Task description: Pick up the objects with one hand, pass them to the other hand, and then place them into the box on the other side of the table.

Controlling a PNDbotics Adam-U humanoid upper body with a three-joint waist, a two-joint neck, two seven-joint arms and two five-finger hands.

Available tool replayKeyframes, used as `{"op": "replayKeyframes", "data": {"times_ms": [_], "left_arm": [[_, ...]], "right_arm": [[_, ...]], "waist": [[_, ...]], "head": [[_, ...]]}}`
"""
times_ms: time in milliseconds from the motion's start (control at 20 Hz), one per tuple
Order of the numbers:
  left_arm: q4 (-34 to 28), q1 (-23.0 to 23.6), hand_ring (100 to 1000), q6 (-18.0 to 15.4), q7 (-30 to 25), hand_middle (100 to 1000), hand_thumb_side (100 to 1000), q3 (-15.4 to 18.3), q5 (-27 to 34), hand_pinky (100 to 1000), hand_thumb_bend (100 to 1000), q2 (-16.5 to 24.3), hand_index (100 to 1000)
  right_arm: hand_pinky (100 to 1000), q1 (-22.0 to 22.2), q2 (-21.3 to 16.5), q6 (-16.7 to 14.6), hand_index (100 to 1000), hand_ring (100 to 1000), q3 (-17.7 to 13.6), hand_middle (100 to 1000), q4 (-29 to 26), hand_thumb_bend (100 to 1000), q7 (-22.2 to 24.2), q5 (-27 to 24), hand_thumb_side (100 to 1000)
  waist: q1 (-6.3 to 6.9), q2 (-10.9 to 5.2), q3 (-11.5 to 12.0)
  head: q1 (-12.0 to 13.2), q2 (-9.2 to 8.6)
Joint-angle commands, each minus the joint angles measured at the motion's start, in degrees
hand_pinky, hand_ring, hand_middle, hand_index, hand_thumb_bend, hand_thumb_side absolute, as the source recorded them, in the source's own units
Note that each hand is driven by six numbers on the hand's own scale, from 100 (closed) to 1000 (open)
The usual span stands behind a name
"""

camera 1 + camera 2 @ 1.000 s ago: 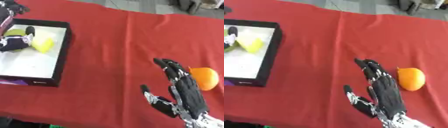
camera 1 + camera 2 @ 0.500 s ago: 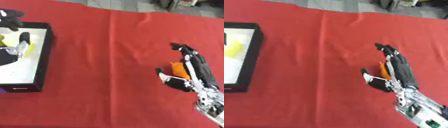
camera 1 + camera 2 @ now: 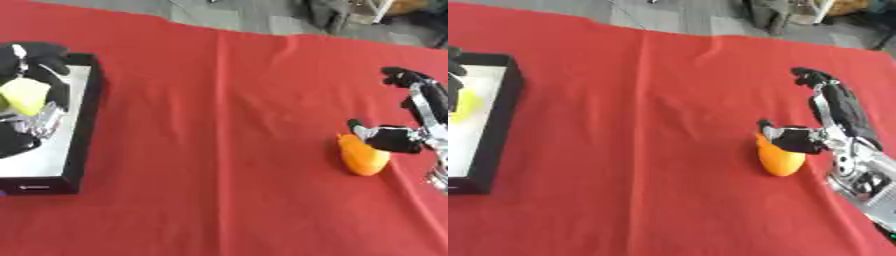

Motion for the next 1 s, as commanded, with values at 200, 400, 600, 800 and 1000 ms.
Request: {"op": "replayKeyframes", "data": {"times_ms": [200,400,600,800,1000], "left_arm": [[-0.7,-0.4,609,-1.2,-1.0,618,453,0.0,0.1,736,100,-0.1,826],[-0.7,-0.4,610,-1.0,-1.1,618,446,-0.1,-0.4,736,100,-0.2,824],[-0.7,-0.5,608,-1.0,-1.1,616,452,-0.1,-0.3,736,100,-0.4,824],[-0.7,-0.7,606,-1.1,-0.9,613,459,-0.1,-0.1,735,100,-0.7,823],[-0.7,-0.8,605,-1.3,-0.8,611,460,-0.1,0.0,735,100,-0.8,821]], "right_arm": [[813,0.8,-3.1,3.5,904,881,-2.0,804,-0.5,585,2.6,0.2,100],[818,1.6,-2.9,4.0,901,879,-2.1,802,-0.5,581,3.9,-0.4,100],[837,2.3,-2.8,4.1,884,877,-1.8,796,-0.5,595,4.7,-2.4,100],[850,3.0,-2.5,4.8,865,875,-1.2,788,-0.5,561,4.3,-3.5,149],[878,3.5,-2.3,6.6,874,875,-0.9,788,-0.5,541,2.7,-4.7,131]], "waist": [[0.40,-0.60,0.0],[0.51,-0.38,-0.1],[0.64,-0.21,0.0],[0.74,0.00,0.1],[0.76,0.28,0.4]], "head": [[-0.7,-0.75],[-1.0,-0.41],[-1.1,-0.06],[-1.1,-0.03],[-1.3,-0.05]]}}
